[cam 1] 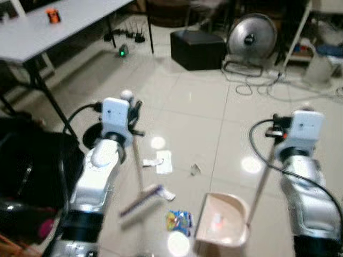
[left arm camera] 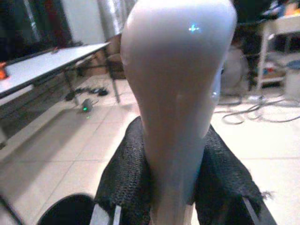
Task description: Sweep floor
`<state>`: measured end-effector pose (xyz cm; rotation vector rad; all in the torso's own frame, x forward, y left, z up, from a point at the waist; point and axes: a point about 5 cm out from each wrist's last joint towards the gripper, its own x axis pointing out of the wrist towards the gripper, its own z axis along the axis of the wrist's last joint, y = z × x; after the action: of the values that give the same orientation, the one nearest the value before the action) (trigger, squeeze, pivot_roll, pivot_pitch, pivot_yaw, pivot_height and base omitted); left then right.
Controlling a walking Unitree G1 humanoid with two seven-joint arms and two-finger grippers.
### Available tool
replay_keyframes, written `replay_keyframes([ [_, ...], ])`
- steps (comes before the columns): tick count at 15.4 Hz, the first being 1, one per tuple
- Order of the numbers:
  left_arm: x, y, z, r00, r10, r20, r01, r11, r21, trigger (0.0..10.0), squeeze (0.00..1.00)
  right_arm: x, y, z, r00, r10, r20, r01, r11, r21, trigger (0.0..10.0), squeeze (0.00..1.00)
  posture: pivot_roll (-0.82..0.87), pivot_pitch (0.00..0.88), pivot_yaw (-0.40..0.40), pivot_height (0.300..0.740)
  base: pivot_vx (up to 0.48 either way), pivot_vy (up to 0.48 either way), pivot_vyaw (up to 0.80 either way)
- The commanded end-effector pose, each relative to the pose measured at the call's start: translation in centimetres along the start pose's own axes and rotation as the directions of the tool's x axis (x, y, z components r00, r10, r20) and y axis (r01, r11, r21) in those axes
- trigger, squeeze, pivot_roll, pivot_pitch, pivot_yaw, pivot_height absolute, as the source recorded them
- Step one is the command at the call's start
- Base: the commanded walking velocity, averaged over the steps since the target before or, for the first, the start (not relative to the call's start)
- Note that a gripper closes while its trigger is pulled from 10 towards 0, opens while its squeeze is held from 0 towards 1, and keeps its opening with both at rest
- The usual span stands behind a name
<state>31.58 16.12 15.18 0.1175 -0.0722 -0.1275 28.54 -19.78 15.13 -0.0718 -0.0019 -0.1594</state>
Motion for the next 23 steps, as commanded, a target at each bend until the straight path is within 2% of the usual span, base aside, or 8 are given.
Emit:
replay_keyframes([
  [1,0.4,0.1,1.2,0.999,0.007,0.049,-0.008,1.000,0.017,10.0,0.00,0.2,0.2,1.1,0.998,0.029,0.064,-0.030,1.000,0.009,10.0,0.00,0.01,0.015,0.056,0.740,0.000,0.000,0.00],
  [6,0.4,1.2,0.5,0.995,0.094,0.017,-0.094,0.995,-0.026,10.0,0.00,1.1,1.2,0.2,0.994,0.087,0.061,-0.083,0.994,-0.075,10.0,0.00,0.03,0.052,0.041,0.740,0.000,0.000,0.00],
  [7,0.2,1.7,0.1,0.991,0.133,0.025,-0.133,0.991,-0.014,10.0,0.00,1.8,2.0,-0.2,0.990,0.127,0.064,-0.120,0.987,-0.103,10.0,0.00,0.06,0.081,0.018,0.740,0.000,0.000,0.00],
  [9,0.1,1.7,0.0,0.989,0.143,0.028,-0.143,0.990,0.002,10.0,0.00,2.0,2.3,-0.4,0.988,0.138,0.064,-0.131,0.986,-0.107,10.0,0.00,0.07,0.096,0.013,0.740,0.000,0.000,0.00],
  [11,0.4,1.7,-0.3,0.982,0.184,0.030,-0.185,0.983,0.005,10.0,0.00,2.8,3.2,-0.5,0.981,0.180,0.072,-0.165,0.971,-0.172,10.0,0.00,0.06,0.147,-0.001,0.740,0.000,0.000,0.00],
  [16,0.5,1.8,-0.8,0.969,0.242,0.058,-0.244,0.970,0.024,10.0,0.00,3.8,5.6,-0.5,0.963,0.248,0.103,-0.226,0.956,-0.188,10.0,0.00,0.08,0.236,0.012,0.740,0.000,0.000,0.00],
  [20,0.9,1.8,-0.8,0.959,0.266,0.099,-0.269,0.963,0.019,10.0,0.00,3.0,7.4,-1.9,0.957,0.263,0.121,-0.234,0.950,-0.209,10.0,0.00,0.10,0.280,0.036,0.740,0.000,0.000,0.00],
  [23,1.4,1.6,-0.9,0.941,0.300,0.156,-0.305,0.953,0.002,10.0,0.00,2.6,8.7,-1.8,0.938,0.264,0.225,-0.203,0.943,-0.262,10.0,0.00,0.10,0.287,0.042,0.740,0.000,0.000,0.00],
])
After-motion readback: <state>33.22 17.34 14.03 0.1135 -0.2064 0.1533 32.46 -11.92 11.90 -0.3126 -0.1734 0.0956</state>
